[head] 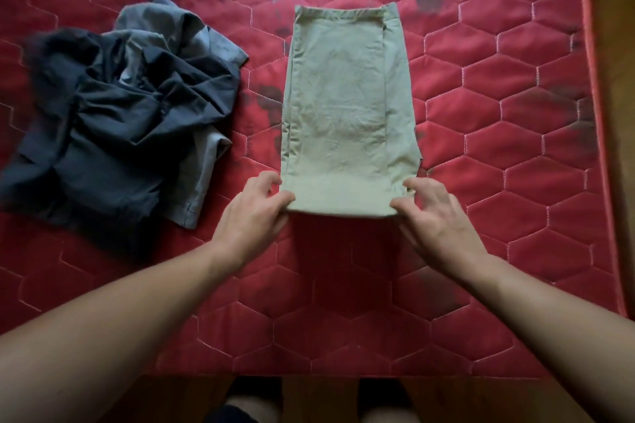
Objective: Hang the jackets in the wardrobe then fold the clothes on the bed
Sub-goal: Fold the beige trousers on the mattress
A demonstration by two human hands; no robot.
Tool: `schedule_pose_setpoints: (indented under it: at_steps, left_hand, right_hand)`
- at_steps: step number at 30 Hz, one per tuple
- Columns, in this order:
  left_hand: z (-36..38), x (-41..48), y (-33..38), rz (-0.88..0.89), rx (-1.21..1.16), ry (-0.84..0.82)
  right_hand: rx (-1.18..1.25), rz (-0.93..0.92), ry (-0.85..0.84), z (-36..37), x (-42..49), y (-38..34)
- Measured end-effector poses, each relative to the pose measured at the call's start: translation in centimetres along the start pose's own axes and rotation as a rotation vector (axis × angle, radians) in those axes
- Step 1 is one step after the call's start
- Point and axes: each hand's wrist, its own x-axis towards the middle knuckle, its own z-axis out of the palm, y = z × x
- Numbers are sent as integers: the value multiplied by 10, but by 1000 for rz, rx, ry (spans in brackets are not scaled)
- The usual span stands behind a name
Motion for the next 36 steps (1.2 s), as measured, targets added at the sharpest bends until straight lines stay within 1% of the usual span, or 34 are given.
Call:
schedule_pose_setpoints:
  at_steps: [2, 4, 6, 9, 13, 15, 19, 25, 28, 32, 36]
  left_hand:
    - [-20, 22, -3, 47, -13, -12]
    - [-41, 48, -6, 52, -7, -21]
    - [-61, 79, -8, 30, -20, 5]
    - [-86, 125, -14, -27, -40, 70]
    - [-98, 189, -28, -109, -87, 114]
    - [-97, 220, -35, -171, -137, 136]
    - [-78, 268, -51, -273, -212, 160]
    - [-44, 314, -80, -389, -370, 243]
    - [-38, 332, -87, -388, -368, 263]
    - [-37, 354, -89, -360, -339, 299]
    - [-38, 372, -89, -361, -329, 331]
  right_hand:
    - [-12, -22, 24, -20, 23, 6]
    - [-32, -16, 22, -41, 50, 12]
    - [-21, 22, 23, -58, 79, 18]
    - [77, 109, 35, -77, 129, 31]
    - [135, 209, 54, -85, 197, 55]
    - [153, 289, 67, -82, 232, 69]
    - [190, 403, 18, -64, 288, 93]
    - [248, 417, 84, -32, 340, 112]
    - [279, 443, 76, -21, 355, 122]
    - [260, 482, 68, -12, 368, 130]
    - [230, 470, 83, -11, 379, 139]
